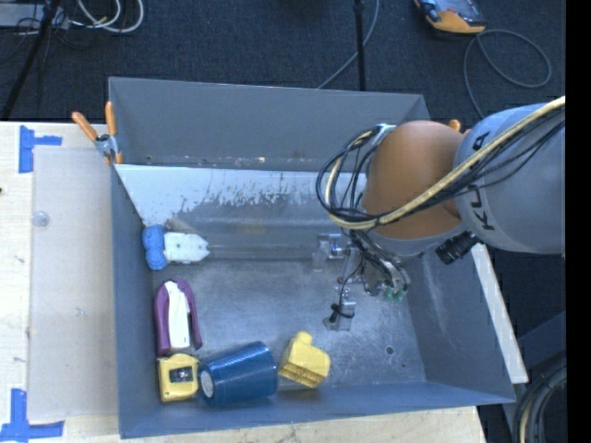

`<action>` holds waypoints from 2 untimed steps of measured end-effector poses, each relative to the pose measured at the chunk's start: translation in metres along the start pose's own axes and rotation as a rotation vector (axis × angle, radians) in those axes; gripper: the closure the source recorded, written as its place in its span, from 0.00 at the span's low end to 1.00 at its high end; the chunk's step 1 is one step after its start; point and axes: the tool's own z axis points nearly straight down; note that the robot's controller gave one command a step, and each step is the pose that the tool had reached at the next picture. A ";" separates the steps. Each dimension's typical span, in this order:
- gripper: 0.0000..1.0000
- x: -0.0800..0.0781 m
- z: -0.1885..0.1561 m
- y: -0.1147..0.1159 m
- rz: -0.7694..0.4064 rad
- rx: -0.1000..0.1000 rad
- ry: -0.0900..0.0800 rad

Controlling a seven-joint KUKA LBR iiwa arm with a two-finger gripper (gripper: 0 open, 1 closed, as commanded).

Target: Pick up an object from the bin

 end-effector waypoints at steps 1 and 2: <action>0.00 0.000 0.000 0.000 0.000 0.000 0.000; 0.00 0.023 0.031 0.011 -0.043 0.001 -0.009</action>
Offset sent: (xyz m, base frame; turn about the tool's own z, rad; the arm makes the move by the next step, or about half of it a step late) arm -0.0641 0.0294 -0.0837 -0.1161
